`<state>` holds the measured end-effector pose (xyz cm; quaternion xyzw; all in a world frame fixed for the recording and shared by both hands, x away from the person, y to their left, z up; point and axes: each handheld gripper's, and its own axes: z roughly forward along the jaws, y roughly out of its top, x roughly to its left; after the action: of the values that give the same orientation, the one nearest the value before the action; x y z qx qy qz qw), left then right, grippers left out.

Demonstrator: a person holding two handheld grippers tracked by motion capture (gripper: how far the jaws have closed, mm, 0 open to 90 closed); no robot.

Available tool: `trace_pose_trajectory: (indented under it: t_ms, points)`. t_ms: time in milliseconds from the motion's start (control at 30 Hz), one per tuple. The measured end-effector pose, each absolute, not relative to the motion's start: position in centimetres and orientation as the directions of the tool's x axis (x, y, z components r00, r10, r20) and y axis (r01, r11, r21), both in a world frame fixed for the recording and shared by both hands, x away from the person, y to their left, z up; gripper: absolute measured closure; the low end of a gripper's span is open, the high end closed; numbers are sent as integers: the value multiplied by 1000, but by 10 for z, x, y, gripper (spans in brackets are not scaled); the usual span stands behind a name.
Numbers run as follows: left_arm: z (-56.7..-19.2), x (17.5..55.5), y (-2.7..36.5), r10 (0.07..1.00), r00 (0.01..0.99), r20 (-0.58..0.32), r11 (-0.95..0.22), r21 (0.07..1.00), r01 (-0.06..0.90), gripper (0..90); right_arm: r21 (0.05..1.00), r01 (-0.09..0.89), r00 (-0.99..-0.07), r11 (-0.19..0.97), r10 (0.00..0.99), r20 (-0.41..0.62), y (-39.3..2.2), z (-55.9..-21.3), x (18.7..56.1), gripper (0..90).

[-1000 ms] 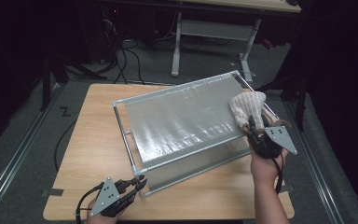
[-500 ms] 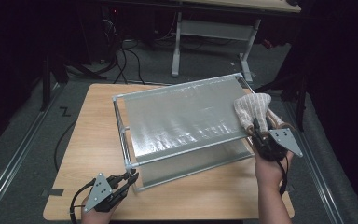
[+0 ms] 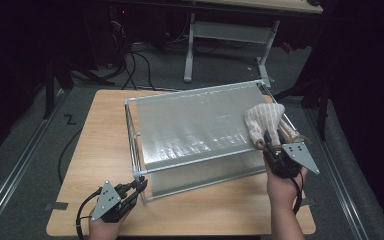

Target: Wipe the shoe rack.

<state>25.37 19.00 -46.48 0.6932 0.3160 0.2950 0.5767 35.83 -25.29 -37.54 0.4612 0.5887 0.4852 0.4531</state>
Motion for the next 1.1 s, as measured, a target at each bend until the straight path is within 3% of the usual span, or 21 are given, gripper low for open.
trace_pose_trajectory:
  t_ms: [1100]
  points:
    - [-464,250,188,768,640,19,-119,986,114,805,985,8,-551,171,823,-138,-57,-380,294,604]
